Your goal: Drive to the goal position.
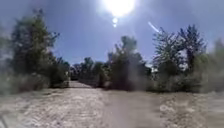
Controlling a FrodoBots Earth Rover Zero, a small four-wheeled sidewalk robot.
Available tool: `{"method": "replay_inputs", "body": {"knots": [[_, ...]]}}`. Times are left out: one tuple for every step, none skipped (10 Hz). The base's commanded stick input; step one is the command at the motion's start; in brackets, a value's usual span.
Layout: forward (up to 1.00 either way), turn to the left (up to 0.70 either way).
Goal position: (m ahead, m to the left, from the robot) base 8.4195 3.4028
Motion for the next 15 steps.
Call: {"method": "replay_inputs", "body": {"knots": [[0.69,0.14],[0.69,0.14],[0.69,0.14],[0.69,0.14],[0.69,0.13],[0.69,0.02],[0.69,0.01],[0.69,0.01],[0.69,0.01],[0.69,0.02],[0.69,0.11],[0.69,0.14],[0.69,0.14],[0.69,0.13],[0.69,0.11]]}}
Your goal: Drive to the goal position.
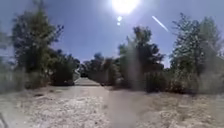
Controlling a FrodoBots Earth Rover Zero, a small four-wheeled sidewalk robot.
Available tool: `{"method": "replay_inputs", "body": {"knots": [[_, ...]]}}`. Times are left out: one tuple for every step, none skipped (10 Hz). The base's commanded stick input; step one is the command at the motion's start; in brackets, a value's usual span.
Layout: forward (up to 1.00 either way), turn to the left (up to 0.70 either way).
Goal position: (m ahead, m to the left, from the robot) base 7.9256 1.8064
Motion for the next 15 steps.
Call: {"method": "replay_inputs", "body": {"knots": [[0.69,0.01],[0.69,0.01],[0.69,0.02],[0.69,0.14],[0.69,0.14],[0.69,0.14],[0.69,0.14],[0.69,0.14],[0.69,0.14],[0.69,0.14],[0.69,0.14],[0.69,0.08],[0.69,0.03],[0.69,0.01],[0.69,0.01]]}}
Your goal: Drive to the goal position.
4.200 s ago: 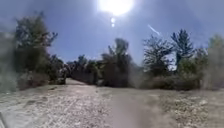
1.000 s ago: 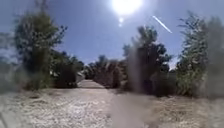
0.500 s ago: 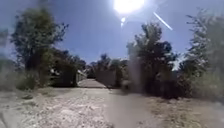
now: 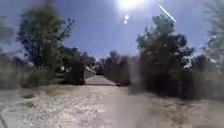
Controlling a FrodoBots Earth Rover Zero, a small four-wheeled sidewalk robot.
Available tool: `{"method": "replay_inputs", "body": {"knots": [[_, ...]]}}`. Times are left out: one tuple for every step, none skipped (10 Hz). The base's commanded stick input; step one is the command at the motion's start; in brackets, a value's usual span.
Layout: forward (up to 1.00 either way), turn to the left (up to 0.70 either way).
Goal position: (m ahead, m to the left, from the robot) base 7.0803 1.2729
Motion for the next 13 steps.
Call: {"method": "replay_inputs", "body": {"knots": [[0.69,0.02],[0.69,0.14],[0.69,0.14],[0.69,0.14],[0.69,0.11],[0.69,0.05],[0.69,0.01],[0.69,0.01],[0.69,0.01],[0.69,0.01],[0.69,0.01],[0.69,0.08],[0.69,0.13]]}}
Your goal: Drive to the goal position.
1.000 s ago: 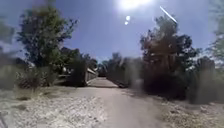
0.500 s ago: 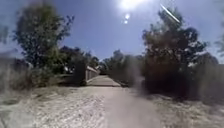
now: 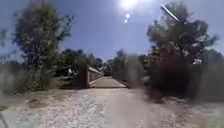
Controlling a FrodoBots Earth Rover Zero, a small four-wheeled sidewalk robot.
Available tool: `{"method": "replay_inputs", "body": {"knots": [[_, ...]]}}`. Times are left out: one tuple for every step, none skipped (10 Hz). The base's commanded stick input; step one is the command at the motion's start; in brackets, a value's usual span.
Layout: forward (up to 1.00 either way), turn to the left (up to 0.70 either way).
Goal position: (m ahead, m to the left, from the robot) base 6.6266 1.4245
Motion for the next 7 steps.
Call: {"method": "replay_inputs", "body": {"knots": [[0.69,0.13],[0.69,0.06],[0.69,0.01],[0.69,0.01],[0.69,0.01],[0.69,0.01],[0.69,0.01]]}}
